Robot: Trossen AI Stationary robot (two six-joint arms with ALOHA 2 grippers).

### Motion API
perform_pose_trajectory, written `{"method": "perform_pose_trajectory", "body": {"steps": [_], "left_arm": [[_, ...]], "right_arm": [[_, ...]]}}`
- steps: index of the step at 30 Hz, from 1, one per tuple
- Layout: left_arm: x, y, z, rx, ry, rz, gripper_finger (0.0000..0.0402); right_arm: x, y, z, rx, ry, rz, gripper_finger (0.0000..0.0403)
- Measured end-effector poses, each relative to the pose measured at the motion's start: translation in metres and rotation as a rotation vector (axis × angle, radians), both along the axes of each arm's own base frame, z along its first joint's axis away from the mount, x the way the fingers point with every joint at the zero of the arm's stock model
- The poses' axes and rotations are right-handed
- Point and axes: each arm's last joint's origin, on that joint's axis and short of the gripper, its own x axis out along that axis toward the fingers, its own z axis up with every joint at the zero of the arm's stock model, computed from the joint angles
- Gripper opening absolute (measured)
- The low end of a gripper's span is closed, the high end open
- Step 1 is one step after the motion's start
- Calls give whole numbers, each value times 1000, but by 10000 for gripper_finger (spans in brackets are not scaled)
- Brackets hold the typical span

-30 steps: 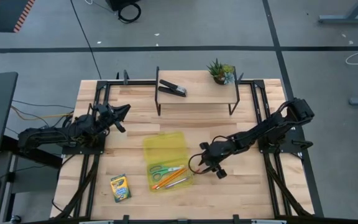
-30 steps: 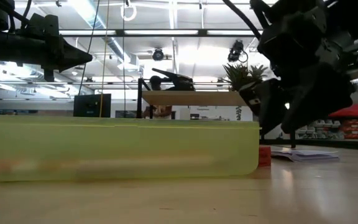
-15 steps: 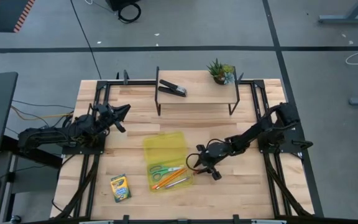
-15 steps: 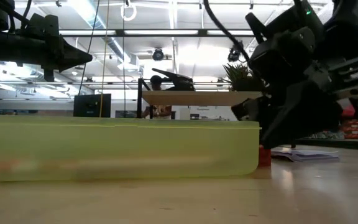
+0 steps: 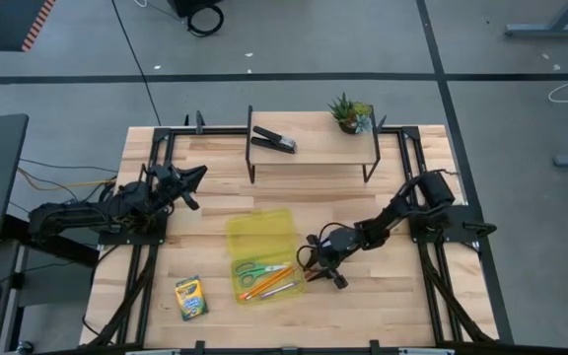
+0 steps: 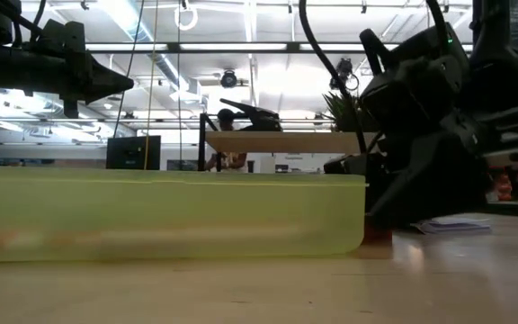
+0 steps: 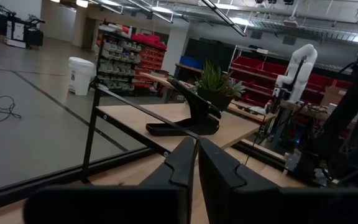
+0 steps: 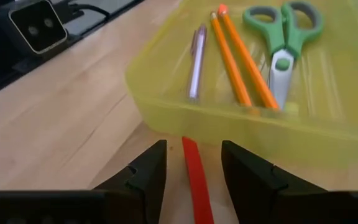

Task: Pack school essentials
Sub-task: Put the red eraser into the yellow supply box

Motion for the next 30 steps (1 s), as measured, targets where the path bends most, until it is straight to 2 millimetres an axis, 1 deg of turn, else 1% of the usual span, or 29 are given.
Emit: {"method": "perform_pose_trajectory", "body": {"steps": [5,8,17,21,23,27,30], "left_arm": [[0,0,0,0,0,0,37],[0,0,0,0,0,0,39],[0,0,0,0,0,0,28],[0,0,0,0,0,0,32],[0,0,0,0,-1,0,35],[0,0,0,0,-1,0,39],[0,0,0,0,-1,0,36]], "right_arm": [[1,0,-4,6,-12,0,159],[1,0,-4,7,-24,2,148],[0,1,-4,-29,-55,68,78],[0,2,-4,-19,-52,89,41],[0,2,-4,-12,-47,89,30],[0,2,-4,19,-24,72,29],[0,2,2,65,2,48,34]]}}
